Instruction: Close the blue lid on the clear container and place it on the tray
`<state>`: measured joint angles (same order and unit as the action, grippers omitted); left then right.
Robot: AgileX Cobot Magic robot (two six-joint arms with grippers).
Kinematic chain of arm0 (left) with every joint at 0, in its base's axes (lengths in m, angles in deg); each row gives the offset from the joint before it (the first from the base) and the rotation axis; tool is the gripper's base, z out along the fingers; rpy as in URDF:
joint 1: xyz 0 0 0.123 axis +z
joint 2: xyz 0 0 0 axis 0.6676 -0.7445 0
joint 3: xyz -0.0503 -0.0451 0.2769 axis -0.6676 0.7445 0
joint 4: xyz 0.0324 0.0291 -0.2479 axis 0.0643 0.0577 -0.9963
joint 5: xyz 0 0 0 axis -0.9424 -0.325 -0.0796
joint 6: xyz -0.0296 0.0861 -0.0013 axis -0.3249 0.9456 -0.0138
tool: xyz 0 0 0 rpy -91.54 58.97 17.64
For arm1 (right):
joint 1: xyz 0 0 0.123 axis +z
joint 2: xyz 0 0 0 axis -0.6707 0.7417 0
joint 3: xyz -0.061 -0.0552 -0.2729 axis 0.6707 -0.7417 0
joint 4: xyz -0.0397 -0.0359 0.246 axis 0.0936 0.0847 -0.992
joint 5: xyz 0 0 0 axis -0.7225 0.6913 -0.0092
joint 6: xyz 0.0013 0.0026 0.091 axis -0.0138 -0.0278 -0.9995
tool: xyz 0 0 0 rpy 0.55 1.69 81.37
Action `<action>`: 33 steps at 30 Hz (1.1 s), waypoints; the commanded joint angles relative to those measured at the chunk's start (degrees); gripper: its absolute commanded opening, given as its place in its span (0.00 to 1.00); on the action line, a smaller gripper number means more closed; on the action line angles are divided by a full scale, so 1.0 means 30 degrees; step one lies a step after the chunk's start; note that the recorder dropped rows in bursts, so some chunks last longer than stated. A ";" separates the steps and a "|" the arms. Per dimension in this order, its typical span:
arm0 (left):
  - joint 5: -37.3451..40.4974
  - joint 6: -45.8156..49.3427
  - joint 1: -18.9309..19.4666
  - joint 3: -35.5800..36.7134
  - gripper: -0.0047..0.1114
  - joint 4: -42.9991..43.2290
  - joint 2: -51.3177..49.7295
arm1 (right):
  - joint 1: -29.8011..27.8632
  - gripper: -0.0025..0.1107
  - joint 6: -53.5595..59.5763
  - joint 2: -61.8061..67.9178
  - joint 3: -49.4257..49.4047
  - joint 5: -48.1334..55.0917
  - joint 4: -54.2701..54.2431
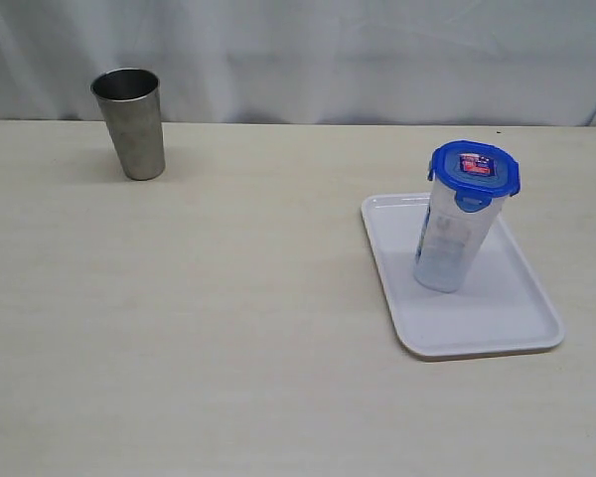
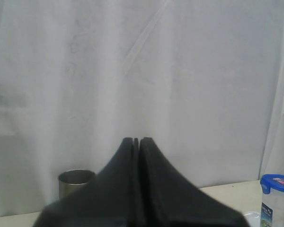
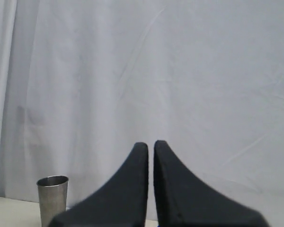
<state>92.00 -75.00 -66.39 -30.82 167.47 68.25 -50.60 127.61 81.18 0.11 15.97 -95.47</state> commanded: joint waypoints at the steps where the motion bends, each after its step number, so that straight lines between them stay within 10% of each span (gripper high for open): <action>1: -0.0128 -0.0138 0.0059 0.0164 0.04 -0.0103 0.0082 | 0.0046 0.06 -0.0104 -0.0057 -0.0116 -0.0807 0.0101; 33: -0.0633 -0.0109 0.0059 0.0164 0.04 -0.0103 0.0082 | 0.0046 0.06 -0.0160 -0.0057 -0.0116 -0.1298 0.0101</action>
<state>90.23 -75.20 -66.39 -30.58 167.47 68.37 -50.60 127.37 81.18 0.00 12.04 -95.47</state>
